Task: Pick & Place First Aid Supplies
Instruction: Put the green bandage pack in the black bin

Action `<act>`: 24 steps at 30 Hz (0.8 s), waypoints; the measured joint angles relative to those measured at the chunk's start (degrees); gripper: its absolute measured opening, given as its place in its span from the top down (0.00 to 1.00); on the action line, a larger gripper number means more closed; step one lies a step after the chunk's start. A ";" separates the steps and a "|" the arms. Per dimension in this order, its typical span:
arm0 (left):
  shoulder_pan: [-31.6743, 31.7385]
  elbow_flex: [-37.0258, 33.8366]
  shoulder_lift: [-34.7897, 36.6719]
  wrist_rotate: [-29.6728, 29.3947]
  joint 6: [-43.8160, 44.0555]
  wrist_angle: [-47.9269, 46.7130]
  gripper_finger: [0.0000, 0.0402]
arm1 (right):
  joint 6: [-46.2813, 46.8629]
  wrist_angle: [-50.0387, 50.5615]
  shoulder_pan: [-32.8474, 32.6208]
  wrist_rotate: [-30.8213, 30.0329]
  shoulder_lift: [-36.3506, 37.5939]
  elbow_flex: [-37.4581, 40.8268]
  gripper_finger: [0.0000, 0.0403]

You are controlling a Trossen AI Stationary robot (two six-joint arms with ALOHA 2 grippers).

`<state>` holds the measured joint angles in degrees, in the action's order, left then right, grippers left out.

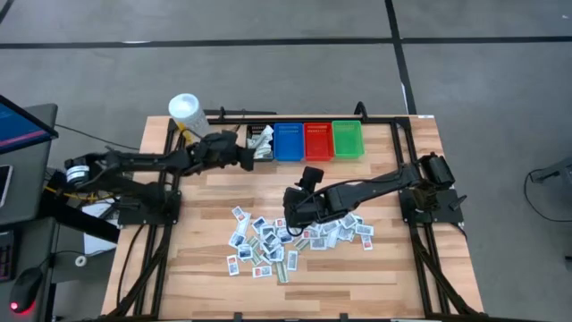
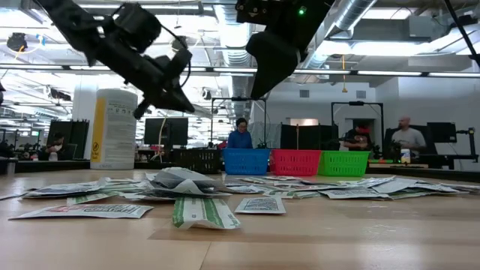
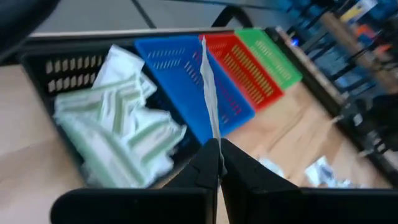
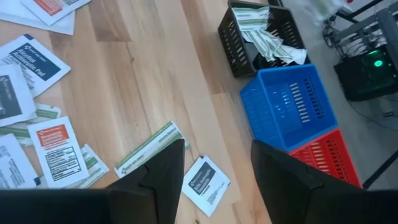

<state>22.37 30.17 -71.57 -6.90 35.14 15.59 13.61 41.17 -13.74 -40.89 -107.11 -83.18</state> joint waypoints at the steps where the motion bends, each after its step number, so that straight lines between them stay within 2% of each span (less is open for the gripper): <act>1: 1.21 0.00 -1.14 1.83 0.00 1.95 0.98 | 0.00 0.00 0.15 0.51 0.00 0.00 0.55; 6: 5.48 0.00 -5.58 6.94 0.22 4.78 0.98 | 0.00 0.00 0.81 0.64 0.00 0.00 0.56; 13: 7.80 0.00 -8.81 7.16 0.22 5.45 0.97 | 0.00 0.04 1.14 1.84 0.00 0.00 0.55; 19: 8.04 0.00 -8.87 7.16 -0.08 6.19 0.97 | 0.00 0.04 1.71 3.48 0.00 0.00 0.54; 24: 8.04 0.04 -8.81 7.18 -1.04 7.31 0.93 | 0.00 0.00 1.88 3.59 0.00 0.00 0.54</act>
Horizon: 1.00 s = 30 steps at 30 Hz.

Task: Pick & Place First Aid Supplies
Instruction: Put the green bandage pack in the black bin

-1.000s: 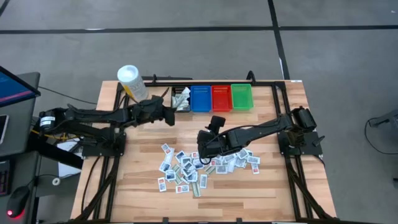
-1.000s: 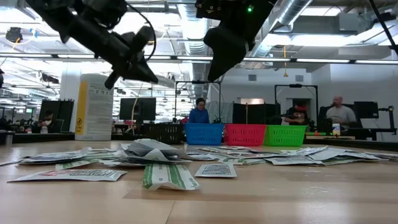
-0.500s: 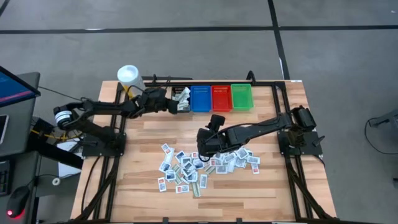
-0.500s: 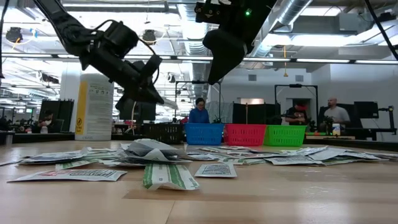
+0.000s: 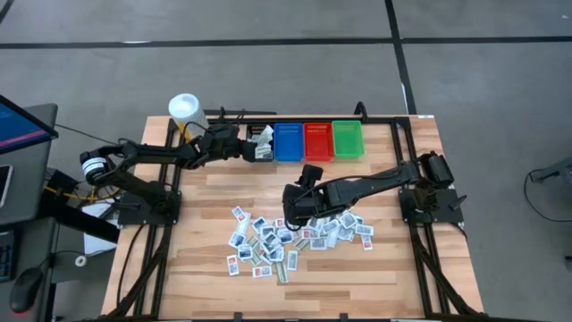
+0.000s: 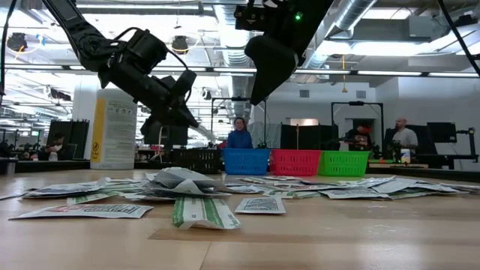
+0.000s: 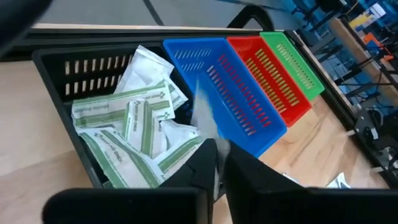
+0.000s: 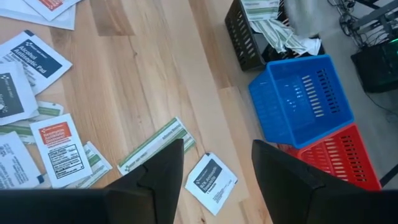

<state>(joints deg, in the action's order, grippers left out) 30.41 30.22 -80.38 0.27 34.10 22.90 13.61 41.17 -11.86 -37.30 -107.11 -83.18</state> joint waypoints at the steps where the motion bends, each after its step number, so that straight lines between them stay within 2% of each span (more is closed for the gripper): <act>1: 0.00 0.00 0.00 0.00 -0.91 0.04 0.92 | 0.00 -0.02 0.00 0.00 0.00 0.00 0.55; 9: 0.00 0.00 0.02 -0.41 -2.47 0.09 0.77 | 0.00 -0.02 0.00 0.00 0.00 0.00 0.54; 15: 0.00 0.00 0.07 -5.33 -10.34 -0.03 0.69 | 0.00 -0.02 -0.11 0.00 0.00 0.00 0.55; 25: -0.11 0.00 0.09 -9.24 -21.38 0.71 0.67 | 0.02 -0.02 -0.15 0.02 0.00 0.00 0.55; 30: -0.15 0.02 0.09 -9.21 -21.85 1.16 0.67 | 1.29 -0.02 -0.15 0.02 0.00 0.00 0.55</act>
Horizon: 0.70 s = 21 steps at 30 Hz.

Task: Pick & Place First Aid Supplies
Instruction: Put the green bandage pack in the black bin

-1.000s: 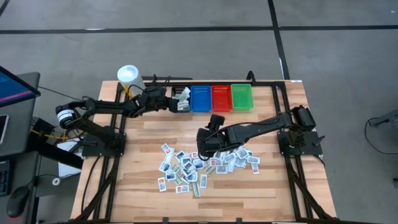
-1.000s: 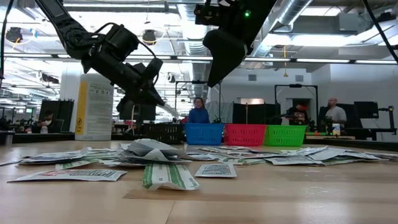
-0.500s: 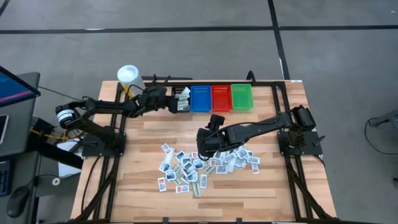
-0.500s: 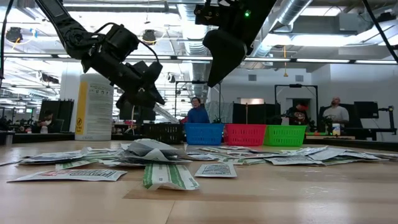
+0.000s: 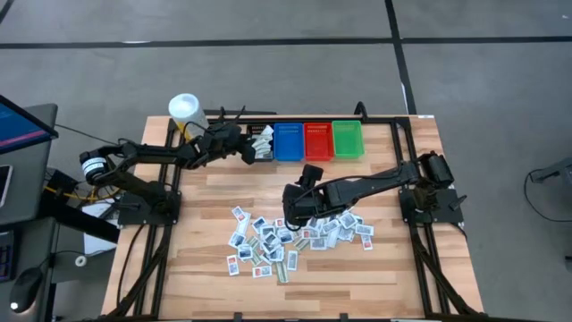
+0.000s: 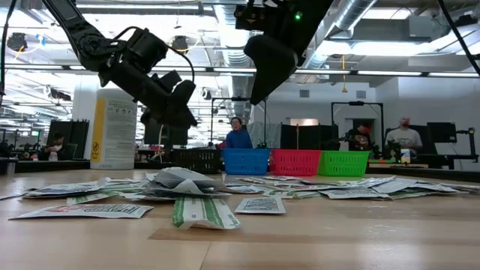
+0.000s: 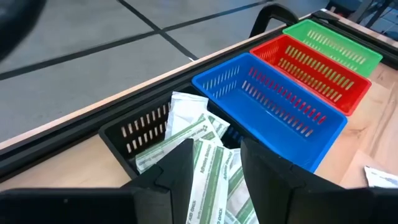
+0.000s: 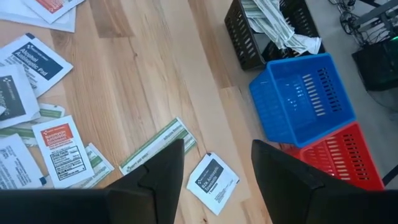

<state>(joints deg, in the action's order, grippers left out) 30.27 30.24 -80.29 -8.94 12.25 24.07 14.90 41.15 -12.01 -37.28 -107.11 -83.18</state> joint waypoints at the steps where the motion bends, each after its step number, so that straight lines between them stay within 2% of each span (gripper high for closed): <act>1: -0.12 0.00 0.00 0.18 0.01 0.02 0.67 | 0.46 0.00 0.00 0.01 0.00 0.00 0.55; 6: -1.75 0.02 0.00 0.61 0.15 0.03 0.67 | 0.80 -0.02 0.00 0.00 0.00 0.00 0.55; 12: -4.56 0.02 0.28 8.09 0.16 -0.01 0.67 | 0.81 -1.39 0.00 0.04 0.00 0.00 0.55; 17: -8.94 0.02 2.07 12.24 0.17 -0.03 0.67 | 0.74 -4.04 0.02 3.24 0.00 0.02 0.55; 21: -14.33 0.02 4.06 12.63 0.20 0.05 0.67 | 0.70 -4.58 0.02 4.72 0.00 0.02 0.55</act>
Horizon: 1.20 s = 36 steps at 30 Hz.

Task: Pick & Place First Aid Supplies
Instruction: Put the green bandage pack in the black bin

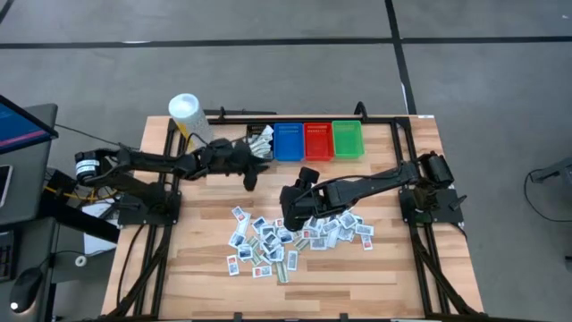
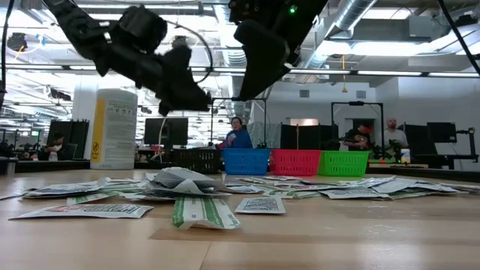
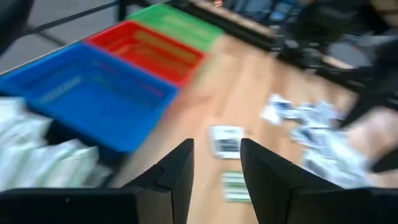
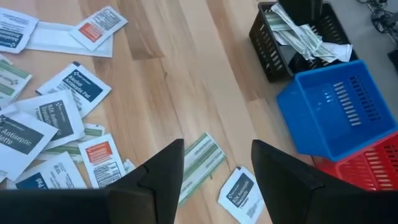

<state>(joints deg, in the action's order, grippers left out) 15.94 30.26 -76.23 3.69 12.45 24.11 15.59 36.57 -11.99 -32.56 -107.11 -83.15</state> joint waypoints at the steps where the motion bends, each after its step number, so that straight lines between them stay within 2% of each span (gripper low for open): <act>1: -1.43 0.00 0.62 0.02 0.00 -0.06 0.67 | -0.02 -0.04 0.00 0.00 0.00 0.00 0.55; 10: -14.06 0.00 5.35 -0.17 0.00 -0.10 0.67 | -0.04 -3.62 0.00 0.22 -0.02 0.00 0.55; 17: -20.21 0.00 8.43 -0.40 -0.11 -0.69 0.67 | -0.13 -5.58 -0.02 0.21 -0.02 1.08 0.55; 23: -22.85 0.00 10.29 -0.48 -0.05 -2.93 0.67 | 0.19 -9.26 -0.38 -0.13 -0.04 7.19 0.55; 31: -23.60 0.00 10.23 -0.64 2.19 -3.10 0.67 | 8.64 -19.95 -2.11 -0.30 -0.07 17.80 0.55; 36: -23.60 0.00 10.23 -0.64 3.04 -3.10 0.67 | 12.63 -25.40 -3.06 -0.26 -0.07 21.87 0.55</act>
<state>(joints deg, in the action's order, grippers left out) -7.66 30.26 -66.00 3.05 15.49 21.02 28.23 11.17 -15.05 -32.82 -107.18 -61.28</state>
